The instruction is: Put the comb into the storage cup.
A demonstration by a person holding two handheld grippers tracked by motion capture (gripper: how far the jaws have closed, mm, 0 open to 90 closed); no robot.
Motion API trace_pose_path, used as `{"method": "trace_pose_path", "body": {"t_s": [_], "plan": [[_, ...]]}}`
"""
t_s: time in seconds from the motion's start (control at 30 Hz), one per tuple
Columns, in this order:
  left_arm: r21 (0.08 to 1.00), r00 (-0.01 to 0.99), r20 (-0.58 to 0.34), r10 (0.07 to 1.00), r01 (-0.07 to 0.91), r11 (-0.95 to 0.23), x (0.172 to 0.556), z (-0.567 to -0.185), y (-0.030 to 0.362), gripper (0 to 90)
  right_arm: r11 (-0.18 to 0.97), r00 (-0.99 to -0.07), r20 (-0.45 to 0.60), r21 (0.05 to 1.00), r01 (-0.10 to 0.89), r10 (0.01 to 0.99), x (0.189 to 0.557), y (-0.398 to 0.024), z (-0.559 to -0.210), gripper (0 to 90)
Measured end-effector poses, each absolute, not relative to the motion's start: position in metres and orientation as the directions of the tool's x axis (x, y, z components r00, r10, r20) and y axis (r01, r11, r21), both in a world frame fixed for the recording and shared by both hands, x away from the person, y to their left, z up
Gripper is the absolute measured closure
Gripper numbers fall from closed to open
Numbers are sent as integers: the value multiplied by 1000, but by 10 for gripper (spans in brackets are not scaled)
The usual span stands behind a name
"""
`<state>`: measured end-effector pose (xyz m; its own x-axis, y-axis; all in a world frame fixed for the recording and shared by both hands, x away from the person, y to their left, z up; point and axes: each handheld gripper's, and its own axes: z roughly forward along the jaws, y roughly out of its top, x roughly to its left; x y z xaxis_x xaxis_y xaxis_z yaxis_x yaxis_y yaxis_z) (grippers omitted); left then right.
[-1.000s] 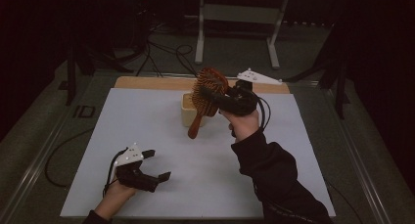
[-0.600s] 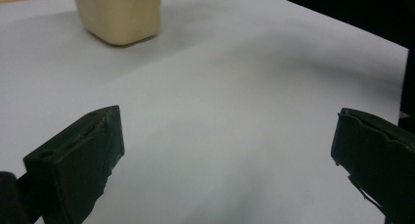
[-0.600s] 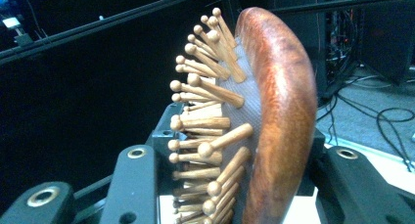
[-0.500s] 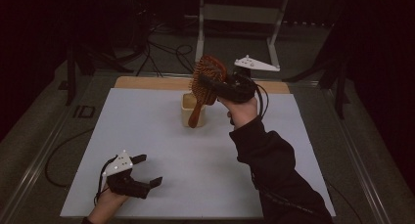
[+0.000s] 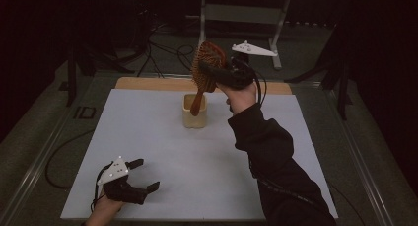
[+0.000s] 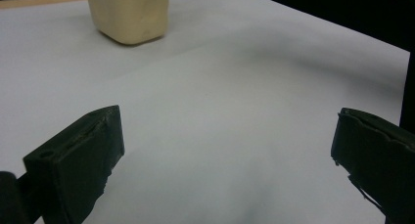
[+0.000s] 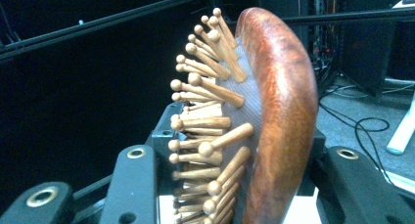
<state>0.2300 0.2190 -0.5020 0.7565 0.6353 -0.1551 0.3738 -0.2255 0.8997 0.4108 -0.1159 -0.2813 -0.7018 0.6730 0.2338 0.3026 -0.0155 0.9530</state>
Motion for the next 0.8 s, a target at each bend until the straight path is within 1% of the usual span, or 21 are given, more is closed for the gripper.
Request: {"method": "trace_pose_path", "body": {"t_s": [0.37, 0.5, 0.8], "plan": [[905, 763, -168, 624, 370, -209, 229, -504, 220, 0, -14, -678, 201, 962, 271, 707, 432, -109, -272, 521], [907, 769, -156, 620, 361, -219, 228, -505, 219, 0, -9, -667, 187, 965, 262, 721, 439, -104, -270, 521], [911, 765, -158, 624, 357, -208, 227, -505, 221, 0, -21, -644, 188, 966, 257, 742, 453, -98, -279, 520]]}}
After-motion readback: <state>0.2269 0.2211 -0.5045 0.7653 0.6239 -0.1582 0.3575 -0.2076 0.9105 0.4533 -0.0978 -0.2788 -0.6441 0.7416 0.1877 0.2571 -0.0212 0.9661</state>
